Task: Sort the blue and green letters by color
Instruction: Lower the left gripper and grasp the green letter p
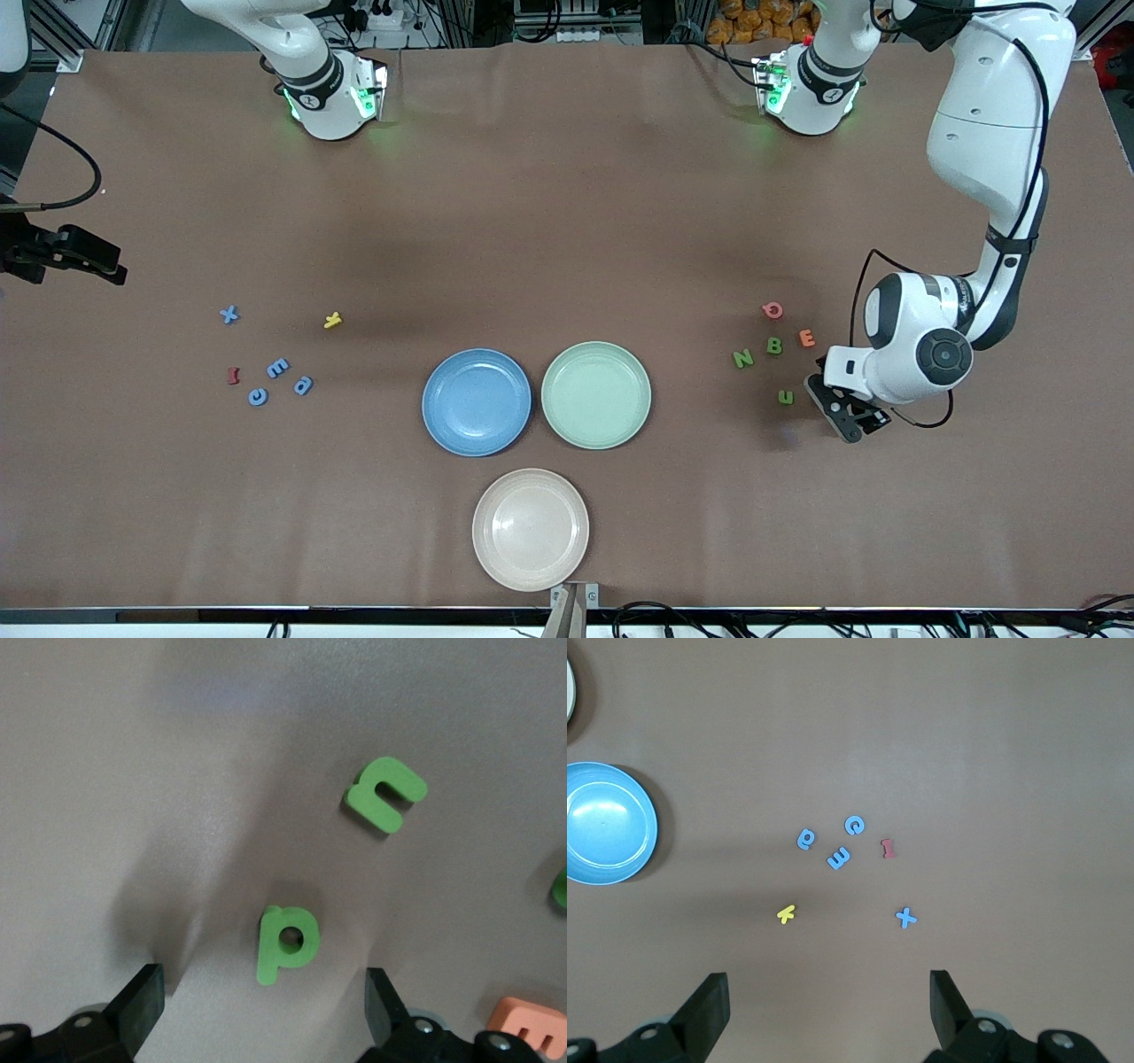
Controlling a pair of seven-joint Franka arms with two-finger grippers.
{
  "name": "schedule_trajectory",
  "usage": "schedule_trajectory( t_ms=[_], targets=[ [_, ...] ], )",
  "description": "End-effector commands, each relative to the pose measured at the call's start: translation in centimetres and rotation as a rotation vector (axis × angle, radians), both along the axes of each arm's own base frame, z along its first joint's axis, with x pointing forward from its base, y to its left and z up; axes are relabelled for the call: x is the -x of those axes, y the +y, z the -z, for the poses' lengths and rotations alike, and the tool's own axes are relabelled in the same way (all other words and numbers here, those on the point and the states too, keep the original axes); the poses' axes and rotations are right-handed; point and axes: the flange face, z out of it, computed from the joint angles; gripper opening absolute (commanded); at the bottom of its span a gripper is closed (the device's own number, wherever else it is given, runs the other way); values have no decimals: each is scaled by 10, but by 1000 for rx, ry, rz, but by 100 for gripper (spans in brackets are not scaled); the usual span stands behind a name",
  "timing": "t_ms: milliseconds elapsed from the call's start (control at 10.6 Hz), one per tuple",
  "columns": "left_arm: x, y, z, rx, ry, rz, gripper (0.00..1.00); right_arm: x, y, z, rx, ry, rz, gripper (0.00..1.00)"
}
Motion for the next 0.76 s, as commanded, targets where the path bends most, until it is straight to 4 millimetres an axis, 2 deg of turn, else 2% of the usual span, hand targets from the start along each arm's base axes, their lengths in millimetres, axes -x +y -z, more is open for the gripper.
schedule_trajectory(
  t_ms=[0,662],
  targets=[
    [4,-11,-5,13,-13,2,100,1,0,-1,4,-4,14,100],
    [2,-10,-4,22,-15,-16,100,1,0,-1,4,-6,55,100]
  ],
)
